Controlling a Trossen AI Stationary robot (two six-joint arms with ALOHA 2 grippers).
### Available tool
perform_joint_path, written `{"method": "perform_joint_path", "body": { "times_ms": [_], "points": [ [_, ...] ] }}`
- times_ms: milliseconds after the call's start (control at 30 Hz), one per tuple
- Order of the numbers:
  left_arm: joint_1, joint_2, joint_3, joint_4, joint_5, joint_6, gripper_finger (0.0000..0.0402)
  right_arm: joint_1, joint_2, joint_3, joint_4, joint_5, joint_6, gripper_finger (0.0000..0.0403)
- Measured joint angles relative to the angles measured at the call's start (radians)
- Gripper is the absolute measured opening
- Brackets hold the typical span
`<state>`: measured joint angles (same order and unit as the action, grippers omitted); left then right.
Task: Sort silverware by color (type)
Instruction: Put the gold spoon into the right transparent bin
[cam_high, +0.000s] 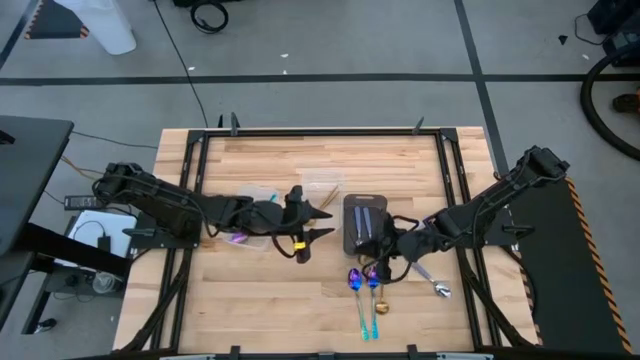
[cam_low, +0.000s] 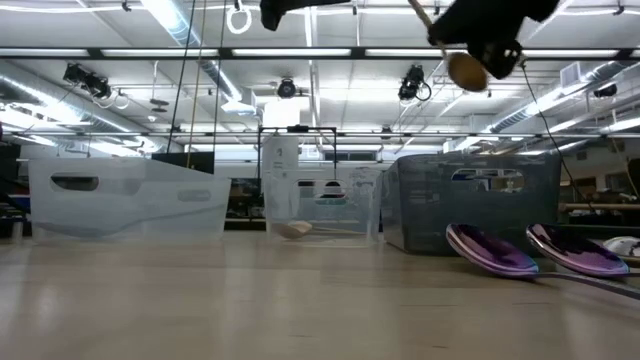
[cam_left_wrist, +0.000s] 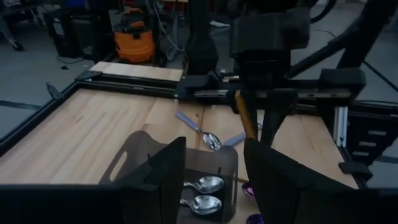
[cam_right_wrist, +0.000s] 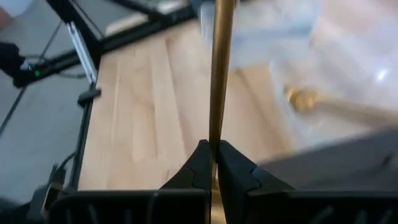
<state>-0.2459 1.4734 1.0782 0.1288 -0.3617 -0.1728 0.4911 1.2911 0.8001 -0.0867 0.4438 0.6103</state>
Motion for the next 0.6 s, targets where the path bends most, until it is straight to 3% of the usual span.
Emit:
{"method": "perform_joint_path", "body": {
  "times_ms": [400,600],
  "points": [
    [0.010,0.000,0.000,0.095,0.000,-0.025,0.0171,-0.033,0.000,0.000,0.251,0.130,-0.323,0.0017],
    [0.009,0.000,0.000,0.168,0.000,-0.025,0.0171,-0.062,0.000,0.000,0.355,0.138,-0.445,0.0017]
  ]
}}
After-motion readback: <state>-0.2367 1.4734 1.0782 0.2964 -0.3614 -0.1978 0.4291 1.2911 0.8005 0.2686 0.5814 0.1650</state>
